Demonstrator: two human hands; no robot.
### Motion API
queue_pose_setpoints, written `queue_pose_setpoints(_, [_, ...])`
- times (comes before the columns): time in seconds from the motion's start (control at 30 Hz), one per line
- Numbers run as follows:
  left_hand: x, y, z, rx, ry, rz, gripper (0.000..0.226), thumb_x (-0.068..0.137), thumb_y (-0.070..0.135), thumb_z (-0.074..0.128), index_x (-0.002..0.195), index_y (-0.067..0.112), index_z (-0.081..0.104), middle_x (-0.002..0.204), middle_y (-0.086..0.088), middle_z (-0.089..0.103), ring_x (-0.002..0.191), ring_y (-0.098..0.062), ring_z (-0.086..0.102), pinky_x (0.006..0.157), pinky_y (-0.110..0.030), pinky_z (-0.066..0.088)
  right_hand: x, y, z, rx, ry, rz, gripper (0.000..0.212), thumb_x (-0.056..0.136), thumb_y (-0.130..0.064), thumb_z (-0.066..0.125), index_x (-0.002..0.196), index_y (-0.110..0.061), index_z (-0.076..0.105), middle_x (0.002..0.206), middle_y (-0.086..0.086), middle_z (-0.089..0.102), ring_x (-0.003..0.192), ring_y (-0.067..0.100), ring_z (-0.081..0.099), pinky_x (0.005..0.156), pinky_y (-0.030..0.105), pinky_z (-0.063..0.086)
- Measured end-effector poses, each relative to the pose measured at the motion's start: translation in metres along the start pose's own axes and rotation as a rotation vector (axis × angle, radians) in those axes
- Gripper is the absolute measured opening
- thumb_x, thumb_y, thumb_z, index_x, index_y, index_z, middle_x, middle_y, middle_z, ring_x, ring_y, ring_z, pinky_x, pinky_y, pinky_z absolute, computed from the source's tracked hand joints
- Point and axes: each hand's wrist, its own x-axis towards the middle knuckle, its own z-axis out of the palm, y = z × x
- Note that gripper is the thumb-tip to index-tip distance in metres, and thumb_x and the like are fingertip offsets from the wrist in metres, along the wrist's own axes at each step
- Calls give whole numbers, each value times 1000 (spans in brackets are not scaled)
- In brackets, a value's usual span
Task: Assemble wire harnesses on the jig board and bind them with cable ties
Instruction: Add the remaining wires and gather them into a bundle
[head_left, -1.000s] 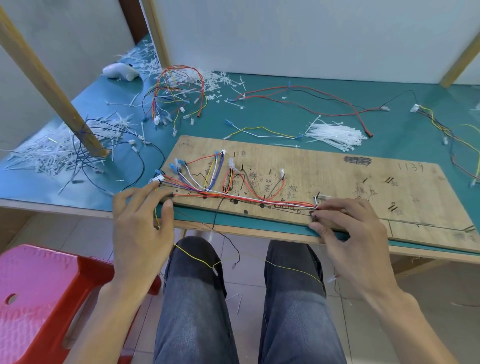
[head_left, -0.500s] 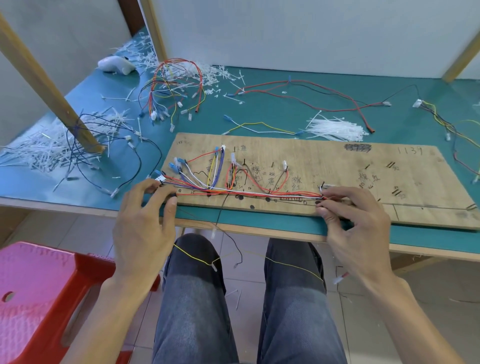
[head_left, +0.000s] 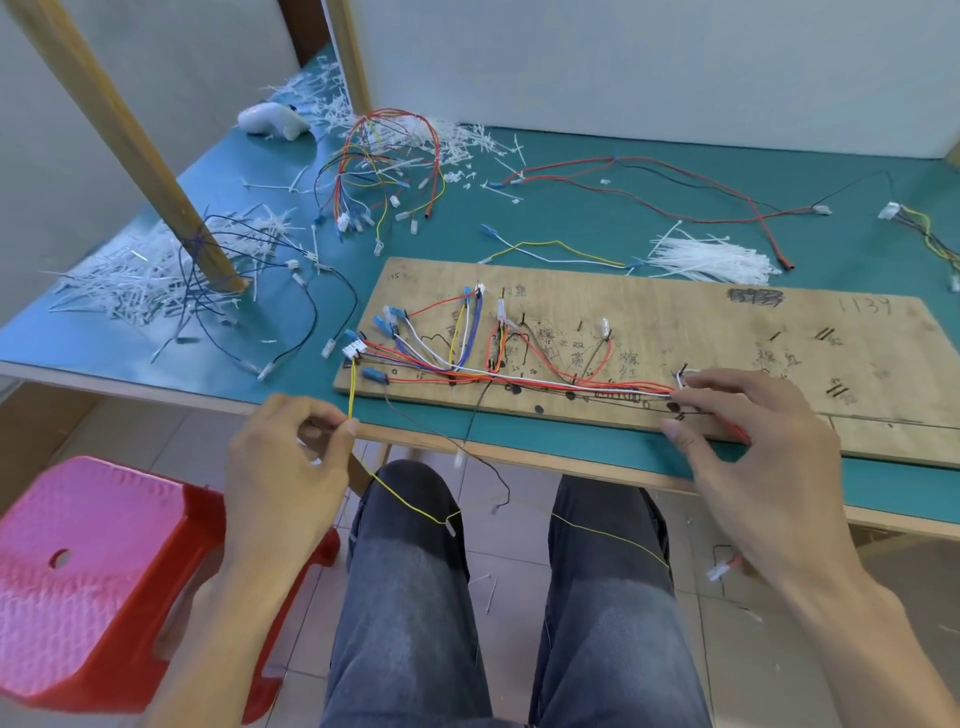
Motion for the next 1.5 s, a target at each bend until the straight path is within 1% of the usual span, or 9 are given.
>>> queue_pose_setpoints(0.13, [8, -4, -5, -35, -33, -107, 13, 93, 29, 75, 83, 34, 67, 76, 16, 69, 71, 1, 64, 68, -15, 41, -16, -16, 5, 71, 86, -75, 23, 84, -19, 86, 106, -14, 82, 116, -2, 71, 116, 23, 61, 102, 39, 50])
queue_pose_setpoints(0.27, [11, 1, -8, -420, -128, -227, 10, 101, 18, 67, 98, 27, 63, 73, -2, 75, 64, -16, 69, 69, -38, 59, -33, -42, 12, 208, 120, -156, 13, 93, -20, 81, 105, -14, 81, 108, -5, 71, 108, 21, 66, 97, 31, 50])
queue_pose_setpoints(0.5, [21, 12, -19, -776, -212, -382, 13, 98, 8, 68, 100, 20, 67, 68, -6, 63, 50, -20, 47, 51, -23, 46, -52, -124, 49, 519, -352, -190, 16, 102, -38, 65, 111, -30, 75, 103, -22, 73, 99, 0, 67, 87, 23, 54])
queue_pose_setpoints(0.63, [18, 7, -14, -553, -166, -274, 15, 95, 0, 64, 91, 14, 69, 59, 0, 60, 43, -13, 45, 44, -16, 39, -54, -150, 77, 422, -541, -139, 21, 107, -36, 55, 122, -28, 68, 108, -12, 72, 99, 10, 65, 87, 35, 55])
queue_pose_setpoints(0.87, [11, -1, -1, -566, -186, -292, 29, 92, -4, 66, 87, 24, 74, 72, -7, 72, 62, -14, 69, 59, -36, 65, -71, -175, 118, 36, -730, -65, 56, 103, -26, 64, 148, -9, 34, 128, 15, 63, 108, 41, 66, 77, 44, 48])
queue_pose_setpoints(1.03, [9, -9, 0, -421, -205, -200, 18, 92, 12, 71, 96, 30, 72, 80, 1, 78, 73, -17, 74, 72, -39, 59, -73, -166, 122, 105, -715, -33, 23, 108, -39, 48, 119, -19, 53, 108, 9, 67, 97, 38, 66, 71, 41, 46])
queue_pose_setpoints(1.13, [9, -13, -3, -281, -179, -78, 11, 91, 24, 70, 100, 30, 70, 79, 11, 77, 71, -9, 70, 72, -22, 52, -82, -153, 106, 102, -677, -58, 36, 108, -54, 39, 92, -26, 55, 86, 0, 63, 81, 29, 60, 70, 42, 50])
queue_pose_setpoints(1.27, [7, -10, -4, -118, -134, 41, 15, 92, 17, 72, 97, 30, 67, 76, 21, 73, 58, 4, 60, 58, -2, 40, -75, -124, 61, 151, -606, -26, 41, 98, -70, 35, 95, -37, 59, 74, -9, 55, 76, 15, 51, 69, 38, 43])
queue_pose_setpoints(1.5, [3, -2, -3, 124, -5, 192, 33, 90, 15, 73, 111, 38, 62, 83, 19, 61, 84, 3, 52, 70, -21, 37, -41, -82, 12, 629, -674, 109, 15, 104, -43, 62, 100, -33, 72, 64, 0, 68, 56, 11, 59, 62, 37, 52])
